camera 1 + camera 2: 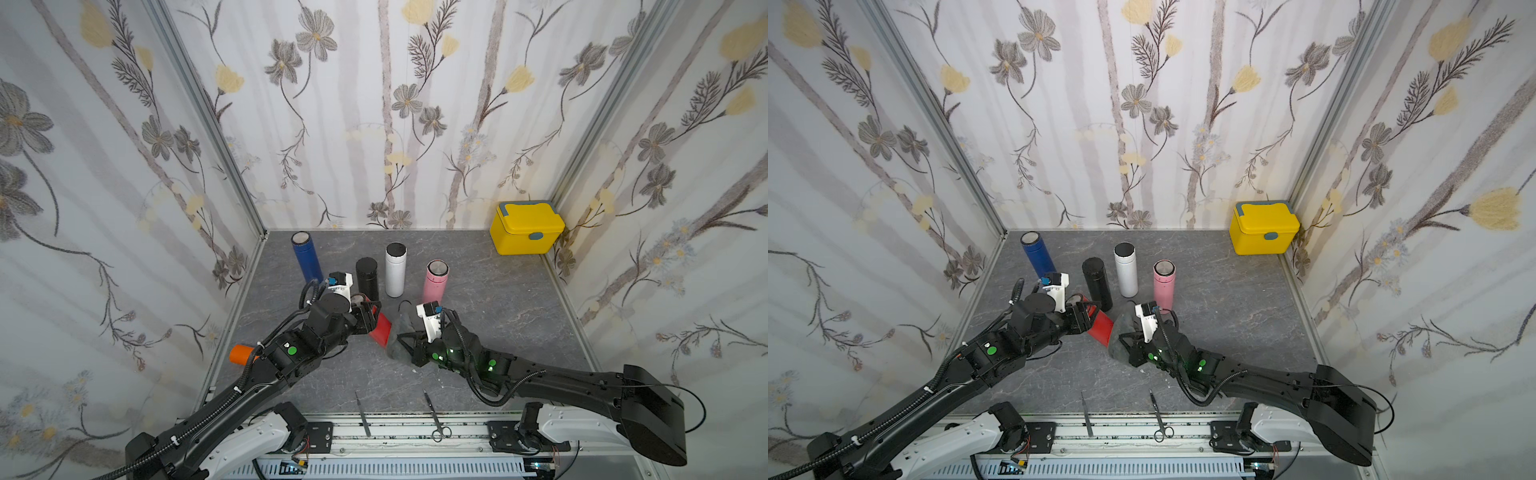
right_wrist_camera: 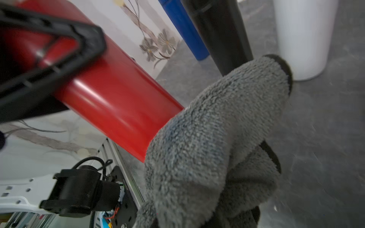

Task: Wipe the surface of the thermos
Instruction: Wipe the dirt from the surface of the thermos.

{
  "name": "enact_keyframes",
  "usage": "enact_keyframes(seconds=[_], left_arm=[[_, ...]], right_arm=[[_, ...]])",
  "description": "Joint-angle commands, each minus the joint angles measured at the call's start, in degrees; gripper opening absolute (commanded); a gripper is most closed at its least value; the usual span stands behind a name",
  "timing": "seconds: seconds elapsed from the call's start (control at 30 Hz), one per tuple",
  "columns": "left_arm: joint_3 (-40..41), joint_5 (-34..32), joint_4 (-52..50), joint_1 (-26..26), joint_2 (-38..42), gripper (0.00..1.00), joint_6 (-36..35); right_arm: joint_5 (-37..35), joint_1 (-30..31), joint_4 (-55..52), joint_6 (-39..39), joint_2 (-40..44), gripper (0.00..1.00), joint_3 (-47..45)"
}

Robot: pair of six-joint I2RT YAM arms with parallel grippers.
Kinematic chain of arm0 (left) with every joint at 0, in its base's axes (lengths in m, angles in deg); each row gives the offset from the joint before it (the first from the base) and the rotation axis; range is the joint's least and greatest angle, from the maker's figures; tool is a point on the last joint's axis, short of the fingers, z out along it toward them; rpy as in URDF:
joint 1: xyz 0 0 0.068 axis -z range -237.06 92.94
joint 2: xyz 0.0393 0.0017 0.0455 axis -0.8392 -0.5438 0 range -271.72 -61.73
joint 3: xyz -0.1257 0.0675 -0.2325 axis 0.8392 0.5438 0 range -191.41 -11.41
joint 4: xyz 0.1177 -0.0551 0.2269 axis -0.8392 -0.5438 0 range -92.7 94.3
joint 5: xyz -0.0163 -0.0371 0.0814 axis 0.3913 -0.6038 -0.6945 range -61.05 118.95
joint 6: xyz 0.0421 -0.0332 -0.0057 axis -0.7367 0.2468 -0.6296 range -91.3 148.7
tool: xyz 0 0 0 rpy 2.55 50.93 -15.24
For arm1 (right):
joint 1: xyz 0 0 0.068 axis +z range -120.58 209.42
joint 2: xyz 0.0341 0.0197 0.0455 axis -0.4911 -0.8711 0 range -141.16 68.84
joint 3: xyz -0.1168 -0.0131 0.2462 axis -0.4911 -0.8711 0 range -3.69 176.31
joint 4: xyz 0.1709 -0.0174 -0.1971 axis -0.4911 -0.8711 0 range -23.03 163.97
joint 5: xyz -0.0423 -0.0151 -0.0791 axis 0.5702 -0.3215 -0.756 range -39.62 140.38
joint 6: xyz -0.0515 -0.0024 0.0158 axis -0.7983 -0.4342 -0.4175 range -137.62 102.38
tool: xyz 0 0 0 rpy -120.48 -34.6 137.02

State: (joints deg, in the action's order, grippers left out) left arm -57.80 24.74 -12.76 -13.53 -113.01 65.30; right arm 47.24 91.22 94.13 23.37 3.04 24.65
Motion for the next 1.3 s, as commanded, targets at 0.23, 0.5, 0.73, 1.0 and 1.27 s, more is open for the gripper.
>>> enact_keyframes(seconds=[0.23,0.5,0.73,1.0,1.27], left_arm=[[1.1,11.1,16.8,3.6,-3.4,0.0,-12.3],[5.9,13.4,24.3,7.2,-0.7,0.0,-20.1],[12.5,8.1,31.1,7.3,6.3,0.0,-21.8],[10.3,17.6,24.3,7.3,6.3,0.0,-30.8],[13.1,21.5,29.8,7.3,6.4,0.0,-30.1]], right_arm=[[3.0,-0.1,-3.9,-4.8,11.7,0.0,3.9],[12.0,-2.4,-10.4,-7.9,7.6,0.0,9.1],[16.4,-7.0,-10.5,-1.0,8.3,0.0,-7.1],[19.8,-10.8,-8.7,-5.0,16.4,0.0,2.5],[31.8,-12.5,-1.1,-4.1,9.4,0.0,7.6]])
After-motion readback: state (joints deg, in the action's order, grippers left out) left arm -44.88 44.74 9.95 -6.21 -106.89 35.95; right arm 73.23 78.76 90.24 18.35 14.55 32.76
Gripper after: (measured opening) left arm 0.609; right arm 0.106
